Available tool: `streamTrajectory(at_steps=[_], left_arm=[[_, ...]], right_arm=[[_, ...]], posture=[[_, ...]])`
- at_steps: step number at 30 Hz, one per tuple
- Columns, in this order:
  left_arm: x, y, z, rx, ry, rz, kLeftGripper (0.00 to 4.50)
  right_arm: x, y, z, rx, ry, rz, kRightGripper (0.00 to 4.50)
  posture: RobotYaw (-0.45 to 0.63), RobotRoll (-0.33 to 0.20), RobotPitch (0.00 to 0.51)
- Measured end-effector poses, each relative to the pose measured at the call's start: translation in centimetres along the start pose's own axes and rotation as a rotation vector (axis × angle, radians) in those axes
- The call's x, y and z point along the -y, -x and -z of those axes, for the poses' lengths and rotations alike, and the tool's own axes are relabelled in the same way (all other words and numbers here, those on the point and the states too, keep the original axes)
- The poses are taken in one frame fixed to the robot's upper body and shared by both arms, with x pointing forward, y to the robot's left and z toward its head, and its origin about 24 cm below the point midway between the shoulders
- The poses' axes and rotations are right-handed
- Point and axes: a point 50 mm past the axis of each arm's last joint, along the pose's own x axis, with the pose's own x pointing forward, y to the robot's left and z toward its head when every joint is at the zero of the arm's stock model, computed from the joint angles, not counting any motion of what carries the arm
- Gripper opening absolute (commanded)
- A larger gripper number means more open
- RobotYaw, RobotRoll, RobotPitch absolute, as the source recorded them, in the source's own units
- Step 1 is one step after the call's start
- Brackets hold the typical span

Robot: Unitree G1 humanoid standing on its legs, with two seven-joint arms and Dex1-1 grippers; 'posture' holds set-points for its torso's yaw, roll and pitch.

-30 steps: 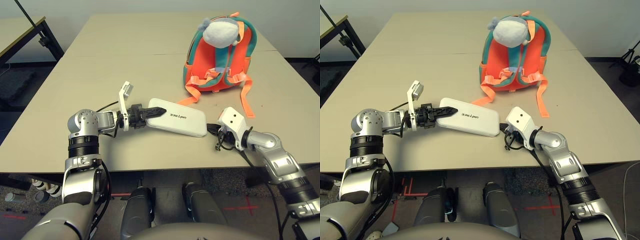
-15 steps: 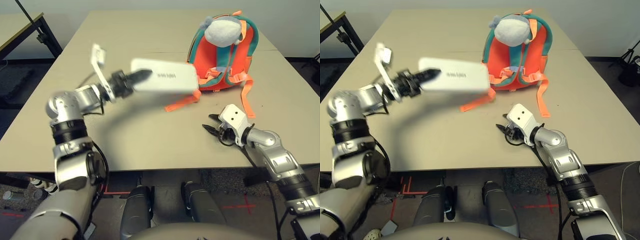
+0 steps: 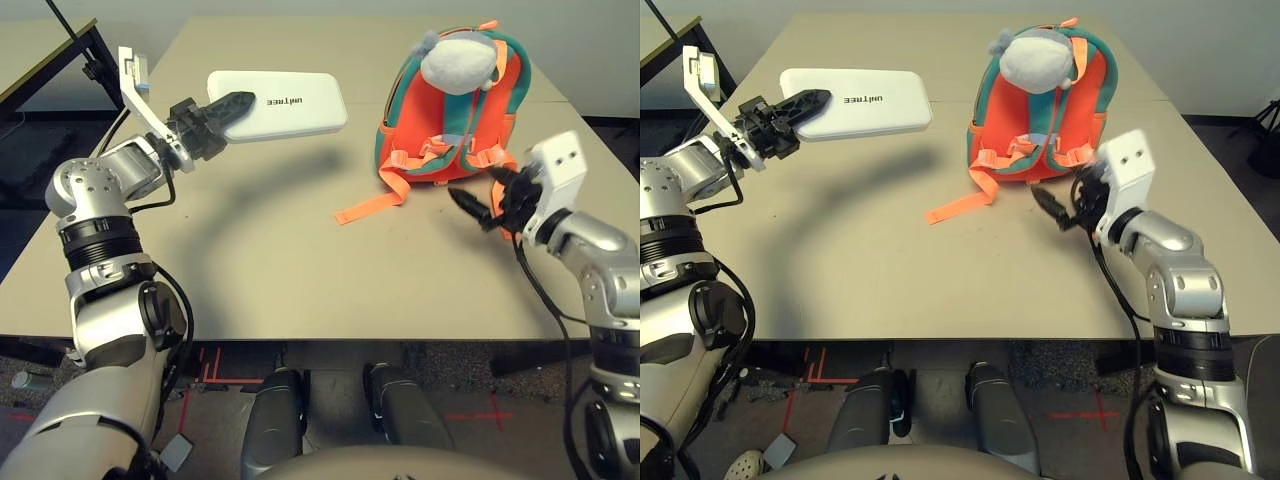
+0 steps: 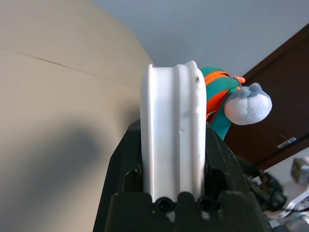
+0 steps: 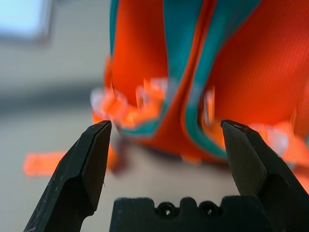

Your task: Put the pencil case into the backpack and zip it.

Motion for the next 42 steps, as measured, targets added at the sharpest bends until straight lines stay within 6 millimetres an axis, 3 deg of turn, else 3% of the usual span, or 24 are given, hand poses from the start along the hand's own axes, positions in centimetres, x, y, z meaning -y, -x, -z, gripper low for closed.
streamTrajectory(at_steps=[8, 22, 26, 34, 35, 42], left_arm=[[-0.2, -0.9, 0.8, -0.012, 0.000, -0.005, 1.30], [0.5, -1.3, 1.0, -0.005, -0.022, -0.007, 1.30], [0.6, -1.3, 0.9, -0.002, -0.025, -0.014, 1.30], [0.7, -1.3, 0.9, 0.004, -0.034, -0.015, 1.30], [0.7, -1.3, 0.9, 0.004, -0.034, -0.015, 1.30], [0.8, -1.6, 1.2, 0.007, -0.027, -0.005, 1.30]], right_arm=[[0.3, -2.6, -0.8, 0.049, -0.102, 0.065, 4.50], [1.5, -8.3, 1.9, 0.003, -0.111, 0.148, 4.50], [1.6, -8.7, 1.9, 0.018, -0.101, 0.149, 3.56], [1.0, -7.7, 1.5, 0.062, -0.053, 0.069, 0.55], [0.8, -7.5, 1.5, 0.061, -0.047, 0.059, 0.36], [-1.3, -3.3, 0.6, 0.040, 0.020, -0.041, 0.33]], posture=[[-0.24, 0.000, 0.085], [-0.19, 0.000, 0.081], [-0.19, 0.000, 0.081], [-0.20, 0.000, 0.079], [-0.21, 0.000, 0.079], [-0.23, 0.000, 0.086]])
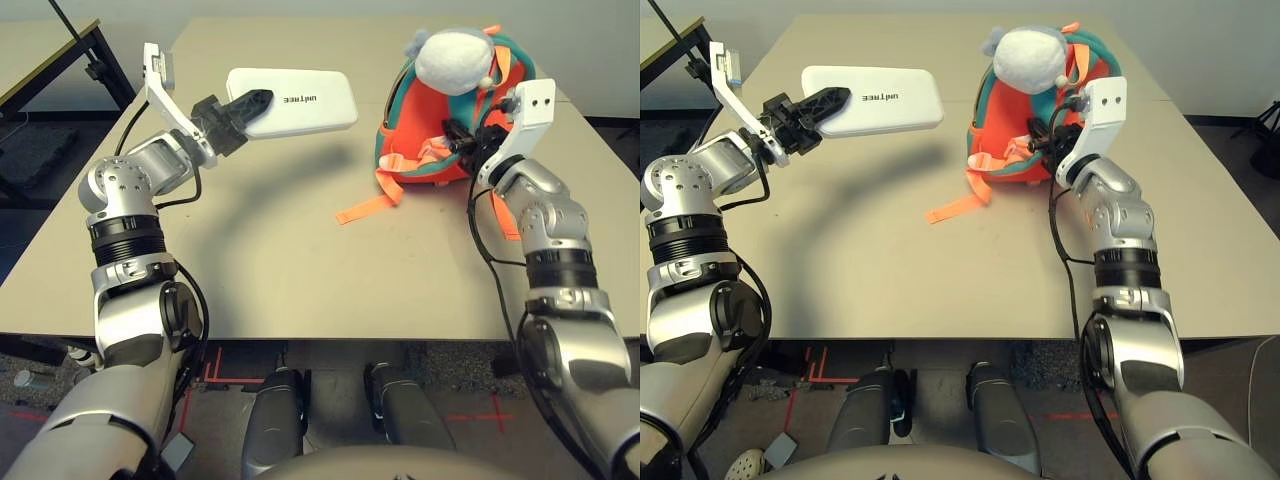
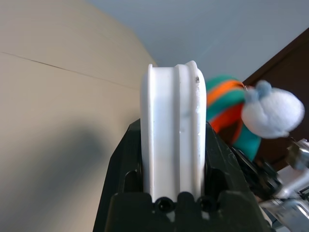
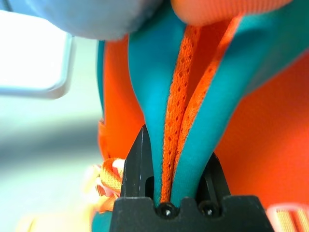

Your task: Put the pencil case into the backpack and zip it.

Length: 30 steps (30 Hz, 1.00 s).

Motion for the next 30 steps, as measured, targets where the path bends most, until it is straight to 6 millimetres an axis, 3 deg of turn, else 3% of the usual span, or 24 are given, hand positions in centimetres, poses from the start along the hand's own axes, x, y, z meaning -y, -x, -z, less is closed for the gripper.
streamTrajectory(at_steps=[9, 16, 22, 30], left_arm=[[-0.5, -0.3, 0.4, -0.016, 0.013, -0.011, 1.29], [-0.8, -0.7, 1.0, -0.041, 0.027, -0.004, 1.29], [-0.4, -1.3, 0.8, -0.046, 0.013, 0.016, 1.29], [0.1, -1.4, 0.1, -0.047, -0.020, 0.045, 1.29]], right_arm=[[-4.3, 3.9, -2.1, -0.020, -0.029, -0.093, 0.33], [-7.4, 5.8, -1.8, -0.047, -0.097, -0.143, 0.33], [-7.8, 7.0, 0.8, -0.112, -0.131, -0.119, 0.33], [-7.4, 6.2, 2.4, -0.111, -0.092, -0.086, 0.33]], posture=[[-0.27, 0.000, 0.088], [-0.30, 0.000, 0.087], [-0.30, 0.000, 0.080], [-0.28, 0.000, 0.078]])
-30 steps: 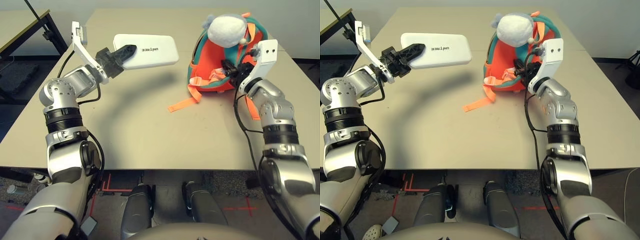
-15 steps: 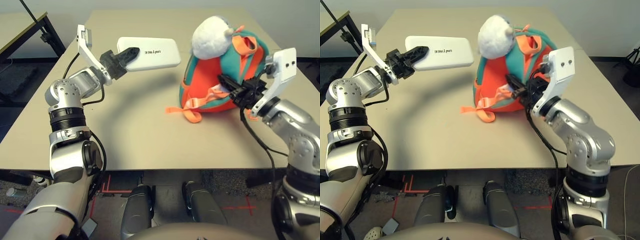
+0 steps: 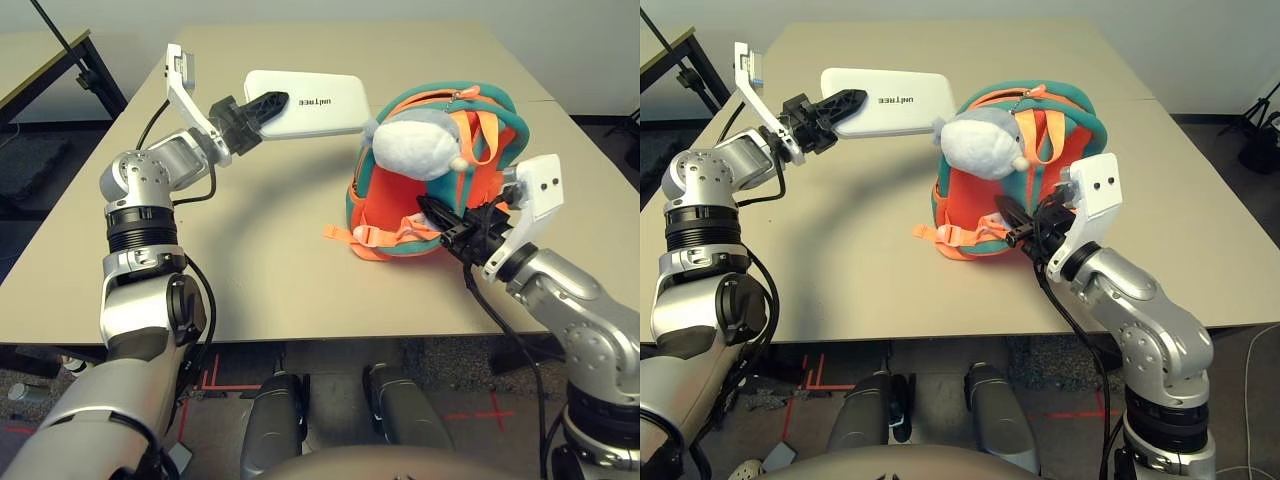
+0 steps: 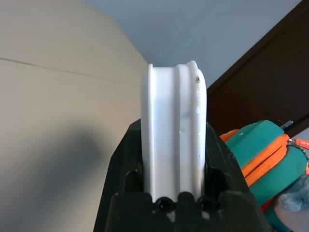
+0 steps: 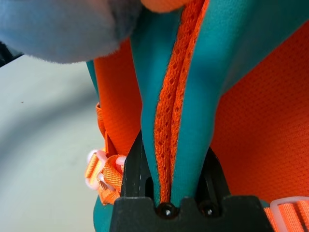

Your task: Put the pencil case into the backpack and zip it.

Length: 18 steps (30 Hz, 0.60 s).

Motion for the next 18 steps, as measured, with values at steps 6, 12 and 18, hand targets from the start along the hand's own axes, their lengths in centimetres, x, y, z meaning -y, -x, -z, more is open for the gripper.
streamTrajectory(at_steps=[6, 12, 18], left_arm=[[1.2, 1.3, -3.0, 0.021, -0.091, 0.049, 1.29], [3.6, 2.8, -6.4, 0.014, -0.212, 0.160, 1.29], [6.9, 2.6, -6.5, -0.073, -0.305, 0.359, 1.29]], right_arm=[[0.4, -0.5, 0.3, 0.009, 0.014, 0.001, 0.33], [0.5, -0.7, 0.6, 0.003, 0.021, 0.000, 0.33], [0.7, -1.0, 1.0, -0.003, 0.015, -0.005, 0.33]], posture=[[-0.26, 0.000, 0.084], [-0.25, 0.000, 0.094], [-0.25, 0.000, 0.099]])
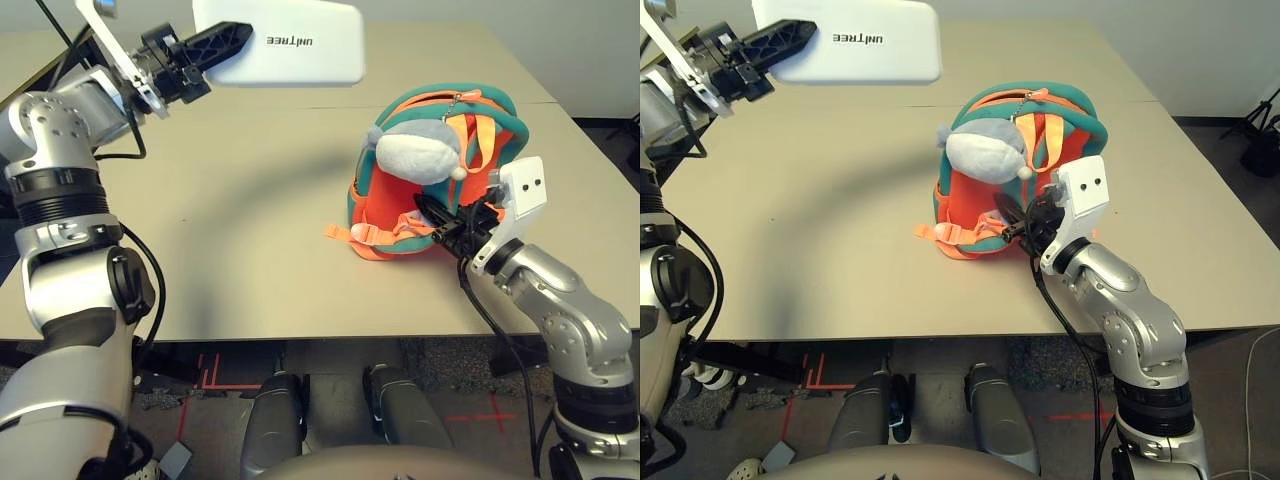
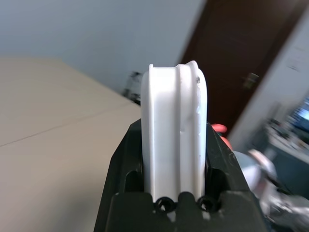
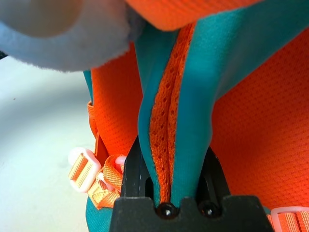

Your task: Put the pencil case into the backpack and zip it.

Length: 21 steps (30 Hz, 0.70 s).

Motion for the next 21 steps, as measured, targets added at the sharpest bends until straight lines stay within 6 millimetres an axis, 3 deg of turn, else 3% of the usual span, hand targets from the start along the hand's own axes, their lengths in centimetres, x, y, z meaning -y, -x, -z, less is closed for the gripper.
streamTrajectory(at_steps=[9, 21], left_arm=[[0.8, -1.9, 0.5, -0.093, -0.023, 0.104, 1.29], [0.1, -3.1, 0.8, -0.171, -0.153, 0.106, 1.29]], right_arm=[[-0.2, -0.4, 0.1, 0.012, -0.044, 0.001, 0.33], [-0.2, -0.5, 0.1, 0.007, -0.057, 0.012, 0.33]], posture=[[-0.26, 0.000, 0.105], [-0.27, 0.000, 0.104]])
